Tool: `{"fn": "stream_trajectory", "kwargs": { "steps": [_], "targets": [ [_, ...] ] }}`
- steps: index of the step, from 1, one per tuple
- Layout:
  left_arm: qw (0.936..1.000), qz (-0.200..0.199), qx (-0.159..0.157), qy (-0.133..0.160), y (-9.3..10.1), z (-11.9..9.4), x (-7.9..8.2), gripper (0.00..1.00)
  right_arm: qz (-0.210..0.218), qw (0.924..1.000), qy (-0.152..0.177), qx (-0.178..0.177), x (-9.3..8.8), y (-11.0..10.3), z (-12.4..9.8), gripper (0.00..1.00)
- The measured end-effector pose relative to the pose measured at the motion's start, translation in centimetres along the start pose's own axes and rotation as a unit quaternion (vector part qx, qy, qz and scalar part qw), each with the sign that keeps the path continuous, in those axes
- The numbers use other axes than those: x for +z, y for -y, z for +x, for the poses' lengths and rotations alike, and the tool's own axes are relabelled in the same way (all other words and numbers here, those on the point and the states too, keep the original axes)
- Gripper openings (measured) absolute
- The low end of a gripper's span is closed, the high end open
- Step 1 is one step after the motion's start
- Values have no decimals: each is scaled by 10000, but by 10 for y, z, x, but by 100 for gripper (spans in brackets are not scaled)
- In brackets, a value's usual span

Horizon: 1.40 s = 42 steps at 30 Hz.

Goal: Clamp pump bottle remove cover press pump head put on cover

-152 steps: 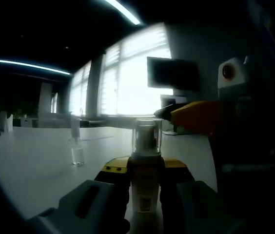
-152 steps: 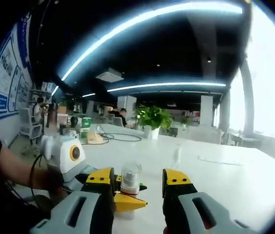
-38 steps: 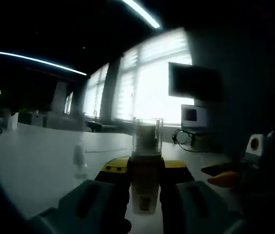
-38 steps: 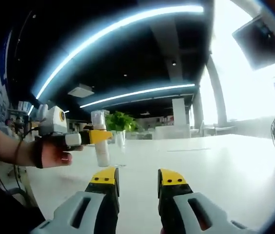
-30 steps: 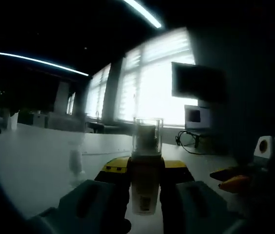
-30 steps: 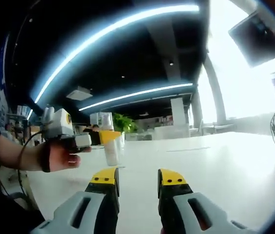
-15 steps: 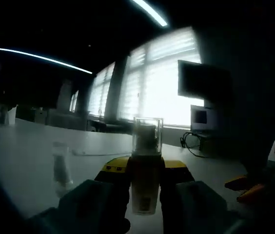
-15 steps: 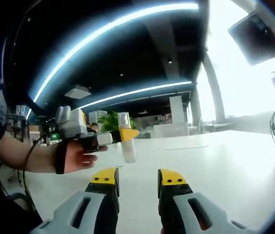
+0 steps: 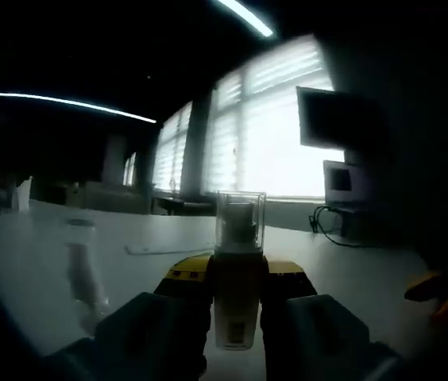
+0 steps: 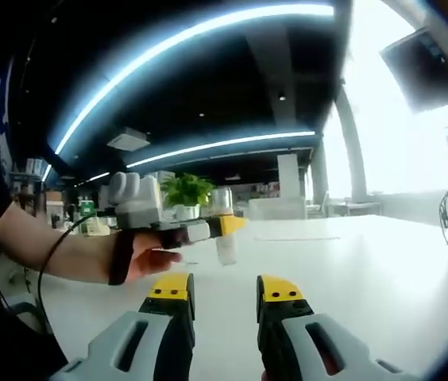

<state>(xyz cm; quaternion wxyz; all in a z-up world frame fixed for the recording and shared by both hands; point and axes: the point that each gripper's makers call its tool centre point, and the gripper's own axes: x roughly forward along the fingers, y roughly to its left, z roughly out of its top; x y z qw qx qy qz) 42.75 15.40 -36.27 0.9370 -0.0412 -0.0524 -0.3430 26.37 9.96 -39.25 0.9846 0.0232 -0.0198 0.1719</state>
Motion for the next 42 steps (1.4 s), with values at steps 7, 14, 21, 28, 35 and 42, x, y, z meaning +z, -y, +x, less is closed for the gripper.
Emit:
{"fn": "stream_trajectory", "kwargs": {
  "steps": [7,14,21,28,35,42],
  "targets": [
    [9999,-91,106,18,-3,2,-4,13,7,10000,-7,11,0,0,0,25],
    [9999,-90,101,-85,-1,8,-12,13,5,10000,-8,15,-1,0,0,25],
    [9997,14,135,-188,-5,14,-20,13,27,10000,-3,2,-1,1,0,25],
    [9997,79,139,-207,2,20,-21,14,31,10000,-4,2,-1,1,1,25],
    [9989,331,256,-227,-4,18,-23,14,77,10000,8,-3,0,2,1,25],
    [9986,122,391,-321,-5,16,-28,14,28,10000,-46,-14,-2,3,2,25]
  ]
}}
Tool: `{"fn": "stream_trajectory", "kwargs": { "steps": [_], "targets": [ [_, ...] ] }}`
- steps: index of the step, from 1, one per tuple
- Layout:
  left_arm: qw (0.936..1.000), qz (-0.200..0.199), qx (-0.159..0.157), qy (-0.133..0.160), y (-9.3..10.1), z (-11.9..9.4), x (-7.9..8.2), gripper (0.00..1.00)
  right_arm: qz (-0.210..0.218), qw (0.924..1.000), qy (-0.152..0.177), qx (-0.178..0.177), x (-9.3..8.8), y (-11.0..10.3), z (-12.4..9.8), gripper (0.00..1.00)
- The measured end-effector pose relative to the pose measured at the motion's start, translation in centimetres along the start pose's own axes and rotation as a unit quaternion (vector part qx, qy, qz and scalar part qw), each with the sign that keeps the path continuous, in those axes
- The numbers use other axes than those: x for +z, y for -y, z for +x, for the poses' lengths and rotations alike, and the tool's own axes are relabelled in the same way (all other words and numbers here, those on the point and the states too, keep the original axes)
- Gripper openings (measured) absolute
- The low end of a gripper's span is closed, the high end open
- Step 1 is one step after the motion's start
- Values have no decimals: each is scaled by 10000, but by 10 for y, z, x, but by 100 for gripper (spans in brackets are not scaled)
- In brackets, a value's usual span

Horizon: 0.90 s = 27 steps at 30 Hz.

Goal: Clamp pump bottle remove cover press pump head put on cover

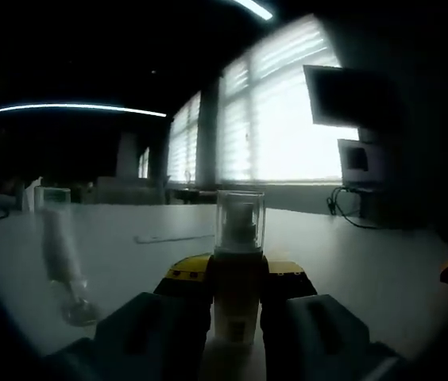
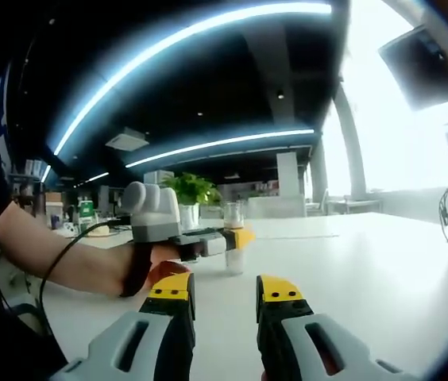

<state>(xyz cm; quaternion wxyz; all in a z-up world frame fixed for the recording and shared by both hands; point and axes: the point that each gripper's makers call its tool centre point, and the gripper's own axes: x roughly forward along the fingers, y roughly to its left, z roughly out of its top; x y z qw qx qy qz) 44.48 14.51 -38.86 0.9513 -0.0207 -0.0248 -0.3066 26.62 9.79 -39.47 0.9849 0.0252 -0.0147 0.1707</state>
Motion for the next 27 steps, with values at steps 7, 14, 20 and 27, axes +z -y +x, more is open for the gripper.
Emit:
{"fn": "stream_trajectory", "kwargs": {
  "steps": [7,14,20,27],
  "targets": [
    [9996,160,-191,-154,10,3,-8,14,32,10000,8,-9,0,1,-1,25],
    [9991,192,-372,-89,21,2,-4,21,48,10000,-2,6,0,1,-1,25],
    [9990,142,-404,-94,21,-2,0,24,76,10000,3,-19,0,2,-1,25],
    [9986,25,-514,-119,19,-2,-1,27,165,9999,9,-31,1,3,-1,25]
  ]
}}
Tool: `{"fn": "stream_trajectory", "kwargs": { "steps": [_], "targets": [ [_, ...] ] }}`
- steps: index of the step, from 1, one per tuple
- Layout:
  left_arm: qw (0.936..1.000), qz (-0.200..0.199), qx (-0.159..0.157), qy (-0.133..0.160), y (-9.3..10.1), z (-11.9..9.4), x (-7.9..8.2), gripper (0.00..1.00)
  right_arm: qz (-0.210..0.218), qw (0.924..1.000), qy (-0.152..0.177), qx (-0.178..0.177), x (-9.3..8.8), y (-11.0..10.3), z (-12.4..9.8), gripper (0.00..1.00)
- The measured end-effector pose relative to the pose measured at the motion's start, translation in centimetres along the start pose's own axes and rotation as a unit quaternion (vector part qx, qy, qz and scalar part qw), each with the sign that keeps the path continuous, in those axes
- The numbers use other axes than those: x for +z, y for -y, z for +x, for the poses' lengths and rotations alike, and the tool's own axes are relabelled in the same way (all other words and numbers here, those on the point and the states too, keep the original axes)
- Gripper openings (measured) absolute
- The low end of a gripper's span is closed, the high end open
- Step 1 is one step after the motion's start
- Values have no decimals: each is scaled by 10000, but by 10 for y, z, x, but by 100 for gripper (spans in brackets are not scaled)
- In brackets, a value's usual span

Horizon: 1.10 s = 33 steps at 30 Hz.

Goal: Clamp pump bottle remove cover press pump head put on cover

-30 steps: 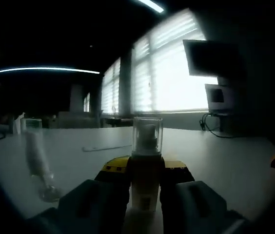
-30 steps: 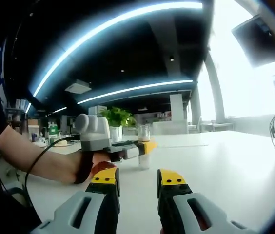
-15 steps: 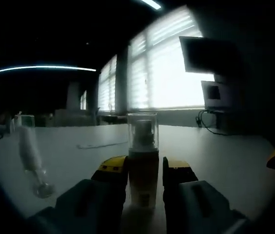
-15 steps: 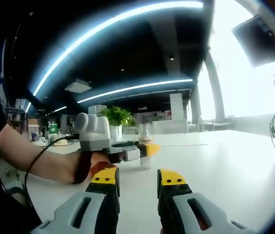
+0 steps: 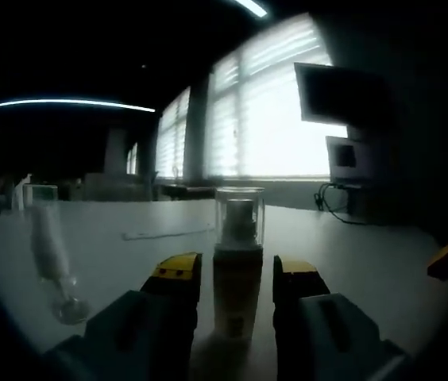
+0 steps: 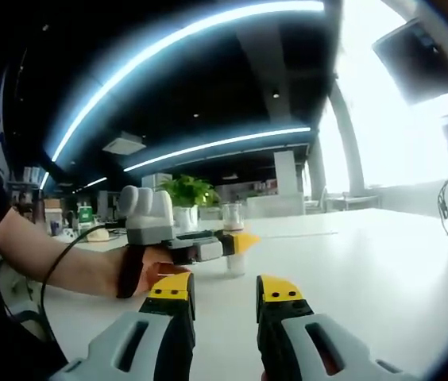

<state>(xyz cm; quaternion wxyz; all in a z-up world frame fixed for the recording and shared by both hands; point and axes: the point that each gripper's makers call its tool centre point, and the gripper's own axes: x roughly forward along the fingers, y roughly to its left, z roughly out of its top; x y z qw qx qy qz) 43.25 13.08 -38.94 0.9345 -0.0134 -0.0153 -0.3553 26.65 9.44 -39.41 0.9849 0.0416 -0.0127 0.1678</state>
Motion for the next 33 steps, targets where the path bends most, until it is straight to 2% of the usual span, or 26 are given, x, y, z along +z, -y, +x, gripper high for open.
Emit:
{"fn": "stream_trajectory", "kwargs": {
  "steps": [6,13,17,24,33],
  "targets": [
    [10000,-47,-75,37,5,-7,3,28,14,10000,-13,2,0,0,0,25],
    [10000,42,-55,-1,0,-15,4,28,18,10000,-13,-33,-1,1,0,25],
    [9996,213,-140,76,6,-22,13,28,37,10000,0,-26,0,1,0,25],
    [9991,223,-309,210,14,-46,33,29,204,9998,75,-41,2,4,-1,25],
    [9987,267,-344,273,7,-68,43,32,153,9999,56,-34,1,3,-1,25]
  ]
}}
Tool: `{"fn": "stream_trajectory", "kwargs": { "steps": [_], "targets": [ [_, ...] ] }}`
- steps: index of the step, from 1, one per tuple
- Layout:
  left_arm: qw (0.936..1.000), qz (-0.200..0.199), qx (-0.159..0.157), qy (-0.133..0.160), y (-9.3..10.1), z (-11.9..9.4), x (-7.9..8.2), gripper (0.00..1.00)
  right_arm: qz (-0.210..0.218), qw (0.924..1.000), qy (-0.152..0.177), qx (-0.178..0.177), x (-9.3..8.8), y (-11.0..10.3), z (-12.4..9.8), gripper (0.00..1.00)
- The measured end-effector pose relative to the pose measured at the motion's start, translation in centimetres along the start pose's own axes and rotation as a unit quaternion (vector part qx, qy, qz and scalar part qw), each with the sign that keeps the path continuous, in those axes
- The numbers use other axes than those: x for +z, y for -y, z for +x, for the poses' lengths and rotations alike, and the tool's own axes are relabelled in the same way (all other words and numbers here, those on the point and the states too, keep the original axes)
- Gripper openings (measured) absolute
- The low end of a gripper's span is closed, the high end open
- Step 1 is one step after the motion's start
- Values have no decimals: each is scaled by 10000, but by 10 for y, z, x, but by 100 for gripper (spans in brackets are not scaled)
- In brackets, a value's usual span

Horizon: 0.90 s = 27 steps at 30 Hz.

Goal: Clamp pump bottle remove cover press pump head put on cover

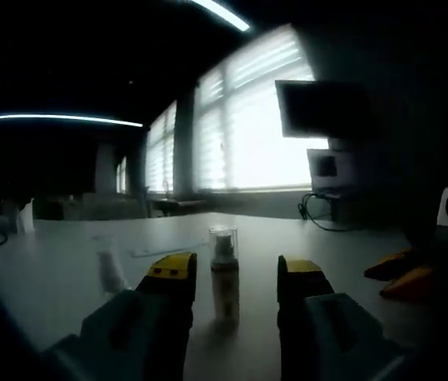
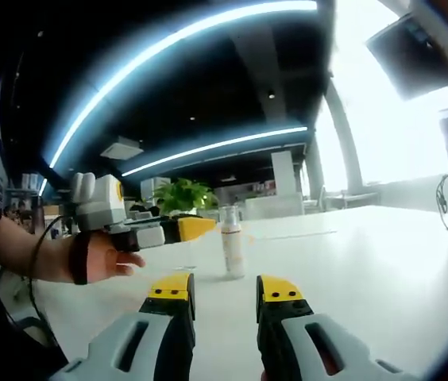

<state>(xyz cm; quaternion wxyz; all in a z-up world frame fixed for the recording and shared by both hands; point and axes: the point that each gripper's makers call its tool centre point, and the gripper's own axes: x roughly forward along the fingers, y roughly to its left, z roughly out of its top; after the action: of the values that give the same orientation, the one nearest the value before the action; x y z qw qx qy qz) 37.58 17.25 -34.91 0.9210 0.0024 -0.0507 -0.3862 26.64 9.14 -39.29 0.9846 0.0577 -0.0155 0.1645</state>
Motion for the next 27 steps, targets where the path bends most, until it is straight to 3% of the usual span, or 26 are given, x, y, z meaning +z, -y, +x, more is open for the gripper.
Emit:
{"fn": "stream_trajectory", "kwargs": {
  "steps": [9,17,22,27],
  "targets": [
    [10000,12,-80,21,2,-25,14,36,-41,10000,-5,12,0,-1,0,25],
    [9999,-53,32,80,-8,-42,20,40,32,10000,26,26,1,0,-1,25],
    [9988,-442,182,112,-10,-61,26,41,92,9999,59,18,3,0,-2,25],
    [9989,-356,224,212,-12,-74,29,41,25,10000,39,37,2,-3,-2,25]
  ]
}}
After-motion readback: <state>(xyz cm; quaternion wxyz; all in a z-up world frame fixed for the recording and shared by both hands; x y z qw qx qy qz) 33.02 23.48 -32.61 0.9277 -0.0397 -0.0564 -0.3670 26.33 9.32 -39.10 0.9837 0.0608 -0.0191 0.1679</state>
